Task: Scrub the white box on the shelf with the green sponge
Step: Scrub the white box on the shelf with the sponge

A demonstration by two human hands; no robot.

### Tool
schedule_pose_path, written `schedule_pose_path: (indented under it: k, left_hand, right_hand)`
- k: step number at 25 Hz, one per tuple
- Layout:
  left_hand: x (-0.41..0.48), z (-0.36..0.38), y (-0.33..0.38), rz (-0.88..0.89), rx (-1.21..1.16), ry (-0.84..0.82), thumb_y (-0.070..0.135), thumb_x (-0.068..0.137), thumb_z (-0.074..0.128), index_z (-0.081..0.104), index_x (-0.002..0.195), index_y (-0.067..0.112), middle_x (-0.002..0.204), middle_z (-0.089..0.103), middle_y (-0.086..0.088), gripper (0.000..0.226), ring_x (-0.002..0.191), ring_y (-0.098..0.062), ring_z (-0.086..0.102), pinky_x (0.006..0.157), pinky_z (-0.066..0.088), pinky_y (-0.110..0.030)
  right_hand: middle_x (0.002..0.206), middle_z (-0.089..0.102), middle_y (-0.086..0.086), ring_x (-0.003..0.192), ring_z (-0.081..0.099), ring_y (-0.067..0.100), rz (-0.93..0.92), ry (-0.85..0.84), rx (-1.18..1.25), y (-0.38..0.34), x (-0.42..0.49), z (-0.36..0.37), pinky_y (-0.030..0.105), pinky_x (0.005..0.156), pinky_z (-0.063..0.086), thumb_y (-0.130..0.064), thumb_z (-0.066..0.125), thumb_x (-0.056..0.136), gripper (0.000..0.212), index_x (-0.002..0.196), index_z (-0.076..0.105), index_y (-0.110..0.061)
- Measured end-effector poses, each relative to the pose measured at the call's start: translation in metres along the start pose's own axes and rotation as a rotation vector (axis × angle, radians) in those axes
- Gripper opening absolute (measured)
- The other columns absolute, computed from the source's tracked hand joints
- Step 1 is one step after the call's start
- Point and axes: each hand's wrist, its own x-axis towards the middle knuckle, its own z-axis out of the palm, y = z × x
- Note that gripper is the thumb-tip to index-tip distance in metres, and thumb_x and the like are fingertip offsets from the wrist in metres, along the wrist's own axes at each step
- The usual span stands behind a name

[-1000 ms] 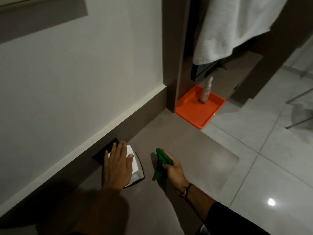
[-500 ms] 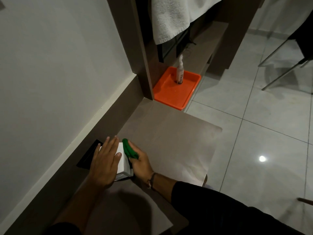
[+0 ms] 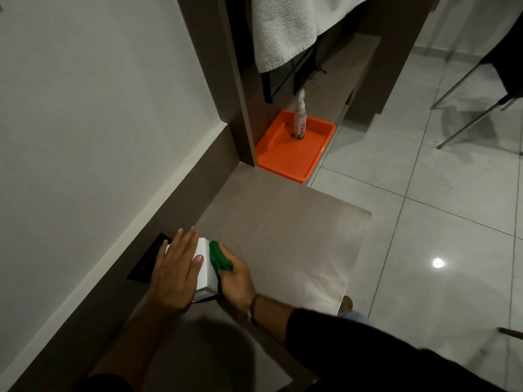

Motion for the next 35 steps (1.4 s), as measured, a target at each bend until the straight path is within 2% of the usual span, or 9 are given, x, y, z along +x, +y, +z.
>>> schedule_pose_path:
  k: [4, 10, 13, 15, 18, 22, 28, 32, 35]
  left_hand:
    - [0.002, 0.0, 0.001, -0.007, -0.006, 0.004, 0.051, 0.103, 0.014, 0.023, 0.16, 0.02, 0.168, 0.028, -0.003, 0.065, 0.157, -0.023, 0.018, 0.128, 0.014, -0.053]
    - [0.0, 0.003, -0.003, -0.001, 0.007, 0.008, 0.049, 0.104, 0.017, 0.023, 0.16, 0.022, 0.168, 0.028, -0.002, 0.062, 0.158, -0.02, 0.015, 0.128, 0.01, -0.048]
    - [0.0, 0.001, 0.001, 0.008, 0.007, 0.013, 0.048, 0.104, 0.015, 0.021, 0.16, 0.021, 0.169, 0.026, -0.001, 0.062, 0.158, -0.02, 0.014, 0.129, 0.012, -0.05]
    - [-0.001, 0.0, 0.003, 0.013, -0.012, 0.031, 0.047, 0.105, 0.018, 0.023, 0.16, 0.02, 0.168, 0.029, -0.002, 0.061, 0.158, -0.021, 0.017, 0.128, 0.015, -0.052]
    - [-0.001, -0.001, 0.002, 0.019, -0.036, 0.031, 0.045, 0.105, 0.021, 0.024, 0.159, 0.021, 0.167, 0.031, -0.003, 0.06, 0.157, -0.022, 0.018, 0.128, 0.015, -0.053]
    - [0.002, 0.003, -0.005, 0.011, -0.005, 0.003, 0.048, 0.104, 0.02, 0.021, 0.16, 0.023, 0.168, 0.03, -0.003, 0.061, 0.157, -0.022, 0.017, 0.128, 0.013, -0.052]
    - [-0.004, 0.002, -0.002, 0.075, -0.044, 0.097, 0.04, 0.106, 0.026, 0.026, 0.159, 0.018, 0.166, 0.033, -0.003, 0.058, 0.158, -0.019, 0.018, 0.128, 0.016, -0.051]
    - [-0.007, 0.001, 0.001, 0.149, -0.058, 0.18, 0.034, 0.106, 0.035, 0.035, 0.155, 0.01, 0.162, 0.04, -0.009, 0.054, 0.156, -0.026, 0.026, 0.127, 0.019, -0.051]
    - [-0.012, 0.001, 0.0, 0.117, -0.087, 0.166, 0.033, 0.105, 0.036, 0.033, 0.156, 0.013, 0.163, 0.039, -0.008, 0.055, 0.156, -0.026, 0.026, 0.126, 0.022, -0.056]
  right_hand:
    - [0.151, 0.05, 0.011, 0.141, 0.045, 0.024, 0.003, -0.032, -0.206, 0.007, 0.037, -0.005, 0.04, 0.117, 0.036, 0.008, 0.048, 0.094, 0.059, 0.148, 0.045, -0.016]
    - [0.155, 0.038, -0.009, 0.142, 0.036, 0.007, 0.098, -0.148, -0.142, 0.044, -0.053, -0.005, 0.025, 0.12, 0.027, 0.009, 0.042, 0.095, 0.068, 0.154, 0.032, -0.022]
    - [0.143, 0.056, 0.002, 0.129, 0.052, 0.013, 0.069, -0.057, -0.23, 0.026, -0.019, -0.004, 0.014, 0.103, 0.04, -0.004, 0.048, 0.1, 0.045, 0.143, 0.051, -0.02]
    - [0.121, 0.067, 0.0, 0.107, 0.063, 0.017, 0.128, -0.046, -0.237, 0.0, 0.025, -0.004, 0.018, 0.087, 0.05, -0.022, 0.053, 0.101, 0.025, 0.123, 0.065, -0.021]
    - [0.12, 0.069, 0.009, 0.104, 0.065, 0.026, 0.336, -0.051, -0.341, -0.028, 0.076, -0.005, 0.037, 0.093, 0.056, -0.021, 0.058, 0.095, 0.028, 0.121, 0.068, -0.013]
    - [0.1, 0.068, 0.005, 0.082, 0.064, 0.017, 0.445, -0.052, -0.329, -0.02, 0.042, -0.004, 0.03, 0.073, 0.059, -0.019, 0.053, 0.1, 0.019, 0.111, 0.066, -0.01]
    - [0.116, 0.066, 0.013, 0.106, 0.066, 0.029, 0.563, -0.087, -0.295, -0.005, 0.042, -0.013, 0.04, 0.095, 0.057, -0.014, 0.056, 0.094, 0.033, 0.124, 0.06, 0.0]
    - [0.138, 0.055, 0.019, 0.122, 0.058, 0.031, 0.565, -0.077, -0.373, -0.037, 0.086, -0.016, 0.031, 0.098, 0.049, -0.012, 0.055, 0.098, 0.046, 0.139, 0.045, 0.006]
    - [0.123, 0.065, 0.017, 0.11, 0.064, 0.031, 0.492, -0.118, -0.387, -0.035, 0.068, -0.009, 0.042, 0.099, 0.055, -0.014, 0.054, 0.098, 0.031, 0.126, 0.062, -0.003]
